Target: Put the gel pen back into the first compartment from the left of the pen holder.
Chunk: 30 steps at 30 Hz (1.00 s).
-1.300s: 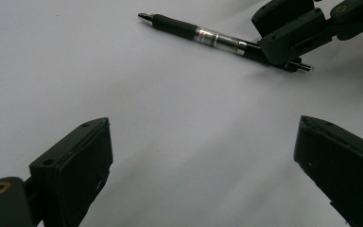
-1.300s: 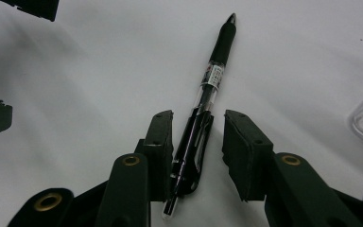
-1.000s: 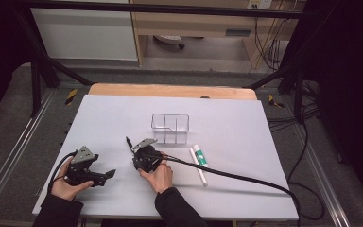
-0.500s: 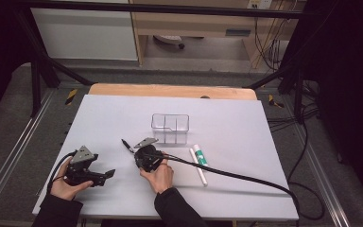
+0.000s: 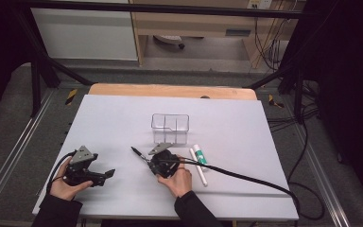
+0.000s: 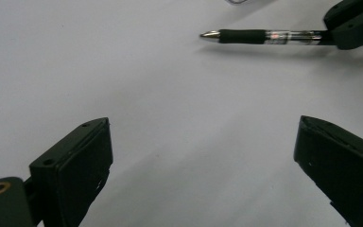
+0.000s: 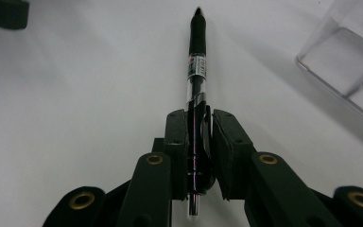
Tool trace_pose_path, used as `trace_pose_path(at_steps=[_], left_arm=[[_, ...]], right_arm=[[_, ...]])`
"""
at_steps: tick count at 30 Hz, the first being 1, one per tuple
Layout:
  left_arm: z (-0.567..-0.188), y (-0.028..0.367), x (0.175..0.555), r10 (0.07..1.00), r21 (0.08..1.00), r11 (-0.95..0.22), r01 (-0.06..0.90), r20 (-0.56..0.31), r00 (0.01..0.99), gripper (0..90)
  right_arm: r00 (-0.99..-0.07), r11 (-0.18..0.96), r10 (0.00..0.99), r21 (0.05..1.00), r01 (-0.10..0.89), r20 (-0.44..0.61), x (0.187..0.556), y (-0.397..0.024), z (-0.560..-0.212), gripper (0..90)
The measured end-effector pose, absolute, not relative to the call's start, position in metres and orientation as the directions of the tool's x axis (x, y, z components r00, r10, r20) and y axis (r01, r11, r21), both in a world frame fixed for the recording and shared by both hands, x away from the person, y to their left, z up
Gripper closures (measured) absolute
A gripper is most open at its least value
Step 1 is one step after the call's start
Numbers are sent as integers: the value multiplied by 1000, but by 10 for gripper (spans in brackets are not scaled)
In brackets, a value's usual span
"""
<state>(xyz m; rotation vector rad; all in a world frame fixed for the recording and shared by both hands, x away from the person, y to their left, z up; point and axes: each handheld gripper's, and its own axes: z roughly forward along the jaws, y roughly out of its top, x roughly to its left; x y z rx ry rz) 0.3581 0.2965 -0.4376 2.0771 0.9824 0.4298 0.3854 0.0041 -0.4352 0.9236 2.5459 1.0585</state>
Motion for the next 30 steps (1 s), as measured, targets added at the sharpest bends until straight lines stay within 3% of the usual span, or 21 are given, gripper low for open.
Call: trace_pose_path(at_steps=[9, 19, 21, 30], left_arm=[[-440, 295, 359, 766, 766, -394, 508, -31, 642, 53], [-440, 294, 359, 764, 764, -399, 507, -30, 645, 53], [-440, 295, 359, 765, 766, -396, 507, -31, 644, 53], [-440, 295, 360, 763, 763, -398, 509, -33, 646, 53]], right_arm=[[-815, 568, 579, 704, 427, 27, 369, -49, -437, 766], [-832, 603, 555, 689, 401, -2, 366, -58, -446, 755], [-829, 603, 559, 693, 394, -15, 366, -58, -446, 656], [-816, 569, 577, 706, 421, 22, 382, -51, -425, 415]])
